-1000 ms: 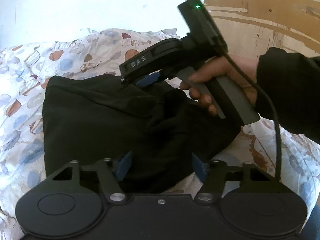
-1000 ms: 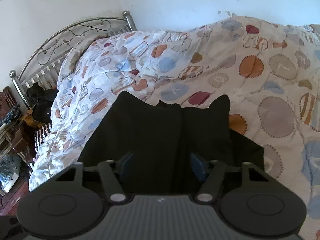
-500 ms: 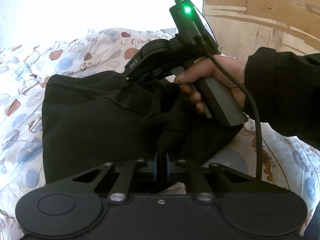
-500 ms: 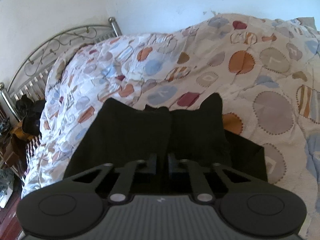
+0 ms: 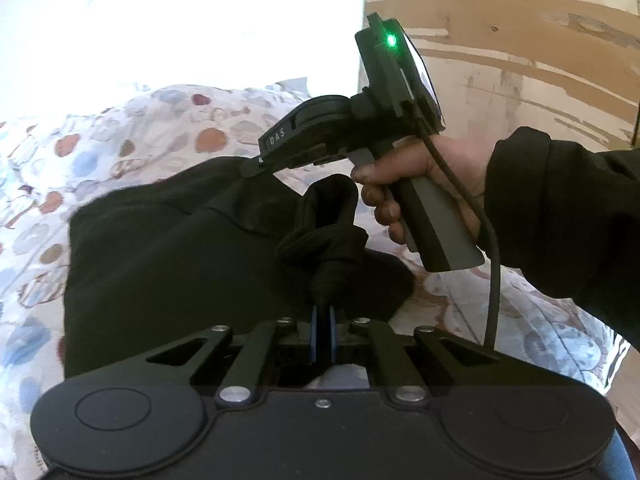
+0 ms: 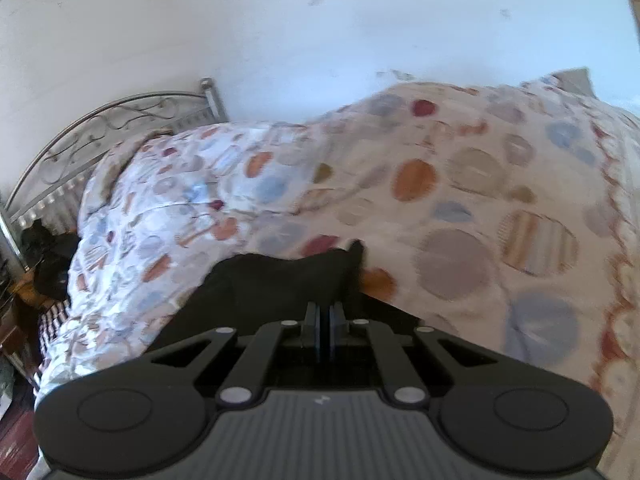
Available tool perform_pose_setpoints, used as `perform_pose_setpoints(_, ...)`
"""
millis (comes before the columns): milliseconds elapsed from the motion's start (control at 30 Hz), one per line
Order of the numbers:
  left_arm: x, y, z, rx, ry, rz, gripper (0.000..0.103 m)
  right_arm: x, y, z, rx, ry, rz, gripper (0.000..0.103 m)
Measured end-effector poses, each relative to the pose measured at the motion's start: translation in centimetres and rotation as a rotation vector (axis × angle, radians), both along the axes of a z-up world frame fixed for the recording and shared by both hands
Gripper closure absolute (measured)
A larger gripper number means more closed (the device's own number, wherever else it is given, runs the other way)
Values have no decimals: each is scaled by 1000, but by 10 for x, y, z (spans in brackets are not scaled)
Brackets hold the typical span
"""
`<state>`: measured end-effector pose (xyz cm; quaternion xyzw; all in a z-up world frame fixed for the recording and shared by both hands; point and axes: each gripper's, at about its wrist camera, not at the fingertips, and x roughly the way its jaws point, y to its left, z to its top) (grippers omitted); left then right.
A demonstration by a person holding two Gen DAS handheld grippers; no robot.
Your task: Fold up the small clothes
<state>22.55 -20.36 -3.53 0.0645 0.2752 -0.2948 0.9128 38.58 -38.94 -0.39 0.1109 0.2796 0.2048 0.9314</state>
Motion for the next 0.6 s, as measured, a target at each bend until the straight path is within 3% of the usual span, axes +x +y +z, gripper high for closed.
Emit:
perform_pose_setpoints(333,2,-9,-6,13,36,-16,97,-6,-17,-17,5,27,-53,99)
perform_pose_setpoints(467,7,-12,-6,4,66,-20,91,-9,-15,-17,-13,40,-62,97)
perform_pose_setpoints(600,8,-3,-3,-59,112,-19,78,-22,-12,-13,-94,41,-89,70)
